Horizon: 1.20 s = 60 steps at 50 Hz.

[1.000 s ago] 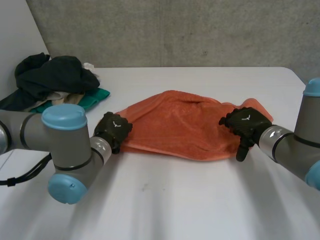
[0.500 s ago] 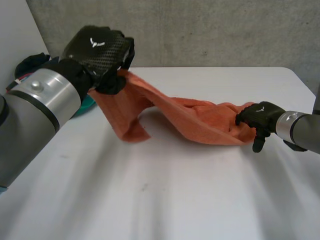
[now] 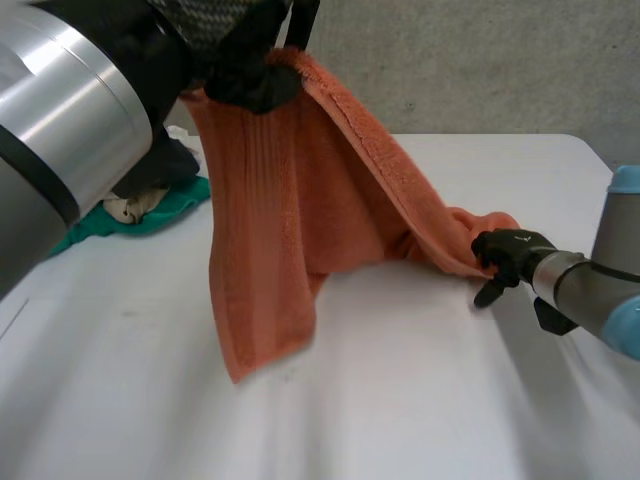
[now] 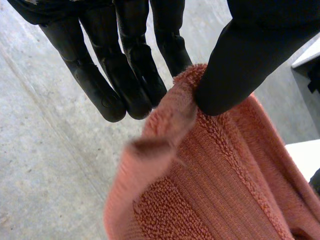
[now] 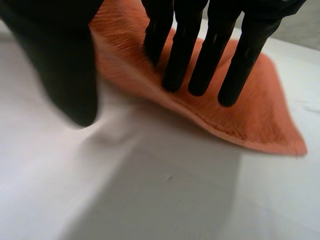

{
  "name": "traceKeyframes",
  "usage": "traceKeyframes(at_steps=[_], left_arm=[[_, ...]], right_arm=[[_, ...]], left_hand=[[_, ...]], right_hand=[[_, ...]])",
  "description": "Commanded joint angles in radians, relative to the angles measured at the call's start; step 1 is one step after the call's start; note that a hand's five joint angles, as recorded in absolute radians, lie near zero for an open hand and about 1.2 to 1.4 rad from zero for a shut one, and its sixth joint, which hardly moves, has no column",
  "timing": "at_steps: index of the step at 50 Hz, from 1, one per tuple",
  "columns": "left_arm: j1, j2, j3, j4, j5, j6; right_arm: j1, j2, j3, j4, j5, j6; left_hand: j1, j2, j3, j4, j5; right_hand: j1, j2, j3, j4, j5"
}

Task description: Fold the laundry.

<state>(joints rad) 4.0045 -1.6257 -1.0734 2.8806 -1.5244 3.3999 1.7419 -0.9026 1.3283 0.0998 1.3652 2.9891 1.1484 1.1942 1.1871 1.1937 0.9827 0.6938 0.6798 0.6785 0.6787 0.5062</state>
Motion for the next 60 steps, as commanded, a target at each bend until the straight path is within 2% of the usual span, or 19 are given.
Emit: traceKeyframes(at_steps=[1, 6, 9, 10, 14, 17, 18, 21, 25, 28, 32, 34, 35, 37, 38, 41, 43, 49, 60], left_arm=[[0.008, 0.038, 0.017, -0.02, -0.022, -0.028], [0.128, 0.052, -0.049, -0.018, -0.022, -0.024], [0.232, 0.05, -0.103, -0.006, -0.008, -0.017], [0.278, 0.047, -0.127, 0.003, 0.009, -0.011], [0.393, -0.002, -0.184, 0.022, 0.09, 0.012], [0.438, -0.066, -0.206, 0.023, 0.141, 0.032], [0.444, -0.113, -0.213, 0.022, 0.168, 0.05], [0.443, -0.222, -0.214, 0.017, 0.201, 0.085], [0.441, -0.377, -0.159, 0.028, 0.185, 0.148], [0.429, -0.489, -0.025, 0.034, 0.171, 0.18], [0.38, -0.605, 0.266, 0.081, 0.178, 0.161], [0.366, -0.614, 0.415, 0.149, 0.168, 0.115], [0.364, -0.609, 0.496, 0.201, 0.155, 0.072], [0.364, -0.596, 0.562, 0.265, 0.135, 0.015], [0.363, -0.58, 0.601, 0.34, 0.104, -0.051], [0.358, -0.545, 0.606, 0.468, 0.052, -0.154], [0.358, -0.537, 0.593, 0.494, 0.053, -0.163], [0.37, -0.517, 0.46, 0.49, 0.078, -0.113], [0.406, -0.508, 0.101, 0.509, 0.112, -0.022]], right_arm=[[0.013, 0.053, -0.077, -0.075, 0.163, 0.077], [-0.064, -0.117, -0.046, -0.071, 0.103, 0.022], [-0.14, -0.261, -0.043, -0.057, 0.017, -0.094], [-0.168, -0.325, -0.047, -0.008, -0.036, -0.166], [-0.216, -0.426, -0.107, 0.188, -0.165, -0.324], [-0.229, -0.437, -0.168, 0.343, -0.216, -0.392], [-0.236, -0.426, -0.211, 0.445, -0.23, -0.429], [-0.226, -0.359, -0.277, 0.617, -0.23, -0.507], [-0.185, -0.239, -0.345, 0.719, -0.206, -0.607], [-0.145, -0.141, -0.415, 0.696, -0.14, -0.644], [-0.09, -0.006, -0.616, 0.5, -0.041, -0.592], [-0.071, 0.022, -0.721, 0.362, -0.015, -0.527], [-0.065, 0.022, -0.772, 0.231, 0.003, -0.45], [-0.07, 0.007, -0.81, 0.053, 0.044, -0.333], [-0.073, -0.002, -0.808, -0.009, 0.063, -0.293], [-0.091, -0.071, -0.776, -0.248, 0.12, -0.152], [-0.101, -0.096, -0.752, -0.264, 0.112, -0.138], [-0.105, -0.147, -0.661, -0.175, -0.012, -0.133], [-0.116, -0.127, -0.4, -0.04, -0.139, -0.156]], left_hand=[[0.248, 0.202, 0.209, 0.203, 0.239], [0.248, 0.202, 0.209, 0.203, 0.239], [0.248, 0.202, 0.209, 0.203, 0.239], [0.248, 0.202, 0.209, 0.203, 0.239], [0.248, 0.202, 0.209, 0.203, 0.239], [0.248, 0.202, 0.209, 0.203, 0.239], [0.248, 0.202, 0.209, 0.203, 0.239], [0.248, 0.202, 0.209, 0.203, 0.239], [0.248, 0.202, 0.209, 0.203, 0.239], [0.248, 0.202, 0.209, 0.203, 0.239], [0.248, 0.202, 0.209, 0.203, 0.239], [0.248, 0.202, 0.209, 0.203, 0.239], [0.248, 0.202, 0.209, 0.203, 0.239], [0.248, 0.202, 0.209, 0.203, 0.239], [0.248, 0.202, 0.209, 0.203, 0.239], [0.248, 0.202, 0.209, 0.203, 0.239], [0.248, 0.202, 0.209, 0.203, 0.239], [0.248, 0.202, 0.209, 0.203, 0.239], [0.248, 0.202, 0.209, 0.203, 0.239]], right_hand=[[0.702, 0.716, 0.718, 0.718, 0.716], [0.702, 0.716, 0.718, 0.718, 0.716], [0.702, 0.716, 0.718, 0.718, 0.716], [0.702, 0.716, 0.718, 0.718, 0.716], [0.702, 0.716, 0.718, 0.718, 0.716], [0.702, 0.716, 0.718, 0.718, 0.716], [0.702, 0.716, 0.718, 0.718, 0.716], [0.702, 0.716, 0.718, 0.718, 0.716], [0.702, 0.716, 0.718, 0.718, 0.716], [0.702, 0.716, 0.718, 0.718, 0.716], [0.702, 0.716, 0.718, 0.718, 0.716], [0.702, 0.716, 0.718, 0.718, 0.716], [0.702, 0.716, 0.718, 0.718, 0.716], [0.702, 0.716, 0.718, 0.718, 0.716], [0.702, 0.716, 0.718, 0.718, 0.716], [0.702, 0.716, 0.718, 0.718, 0.716], [0.702, 0.716, 0.718, 0.718, 0.716], [0.702, 0.716, 0.718, 0.718, 0.716], [0.702, 0.716, 0.718, 0.718, 0.716]])
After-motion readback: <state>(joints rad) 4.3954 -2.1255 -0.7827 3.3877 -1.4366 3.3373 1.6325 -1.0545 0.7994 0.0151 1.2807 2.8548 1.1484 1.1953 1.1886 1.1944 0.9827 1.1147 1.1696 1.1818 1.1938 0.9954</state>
